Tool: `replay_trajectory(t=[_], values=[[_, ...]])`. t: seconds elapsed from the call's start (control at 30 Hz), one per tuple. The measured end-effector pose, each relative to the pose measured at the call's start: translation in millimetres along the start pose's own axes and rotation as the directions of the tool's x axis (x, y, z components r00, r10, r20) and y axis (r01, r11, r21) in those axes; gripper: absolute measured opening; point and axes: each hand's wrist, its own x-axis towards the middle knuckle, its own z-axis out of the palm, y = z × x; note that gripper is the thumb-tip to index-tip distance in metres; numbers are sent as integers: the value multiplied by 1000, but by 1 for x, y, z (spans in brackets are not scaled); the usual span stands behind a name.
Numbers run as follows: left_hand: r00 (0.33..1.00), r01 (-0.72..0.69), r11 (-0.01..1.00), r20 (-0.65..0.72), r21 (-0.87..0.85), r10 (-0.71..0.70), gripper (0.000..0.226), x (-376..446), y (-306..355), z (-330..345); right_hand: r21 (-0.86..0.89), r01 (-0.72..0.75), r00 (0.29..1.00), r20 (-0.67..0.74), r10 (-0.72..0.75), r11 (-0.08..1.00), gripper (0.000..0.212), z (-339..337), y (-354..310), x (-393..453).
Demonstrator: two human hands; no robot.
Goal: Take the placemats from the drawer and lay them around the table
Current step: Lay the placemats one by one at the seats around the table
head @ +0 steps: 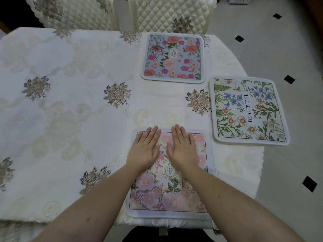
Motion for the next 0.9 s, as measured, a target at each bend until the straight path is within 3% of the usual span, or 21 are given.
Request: replay_trajectory(t=[0.2,0.53,0.9], values=[[999,36,999,30,8,-37,63,0,-1,-1,-58,-55,998,-4,55,997,68,-9,37,-5],[998,43,999,48,2,-43,66,1,-1,-5,-80,-2,1000,-12,1,997,69,-16,61,-14],[989,108,993,96,52,-112,72,-7,-44,-22,-126,10,1000,-5,-11,992,72,-18,83,-26]])
